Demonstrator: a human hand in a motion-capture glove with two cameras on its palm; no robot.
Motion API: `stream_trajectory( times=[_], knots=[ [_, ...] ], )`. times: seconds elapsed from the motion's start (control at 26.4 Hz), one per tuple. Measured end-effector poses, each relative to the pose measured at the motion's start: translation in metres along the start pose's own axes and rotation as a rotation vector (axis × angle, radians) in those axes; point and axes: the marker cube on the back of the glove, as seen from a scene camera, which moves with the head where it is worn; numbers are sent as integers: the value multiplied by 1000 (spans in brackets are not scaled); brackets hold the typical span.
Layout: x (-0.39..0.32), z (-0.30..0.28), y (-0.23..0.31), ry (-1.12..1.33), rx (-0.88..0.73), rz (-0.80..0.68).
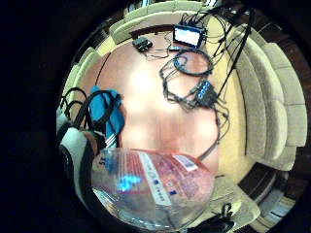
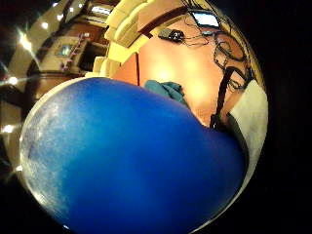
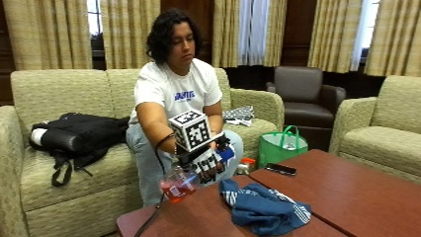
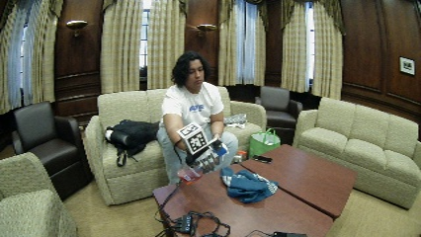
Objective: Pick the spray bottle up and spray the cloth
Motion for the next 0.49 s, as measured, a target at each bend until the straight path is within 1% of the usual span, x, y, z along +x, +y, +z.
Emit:
stream_trajectory(
  times=[0.19, 0.49],
  knots=[
    [-23, 8, -8, 203, -19, -59],
    [-68, 43, -7, 541, 3, -177]
  ],
)
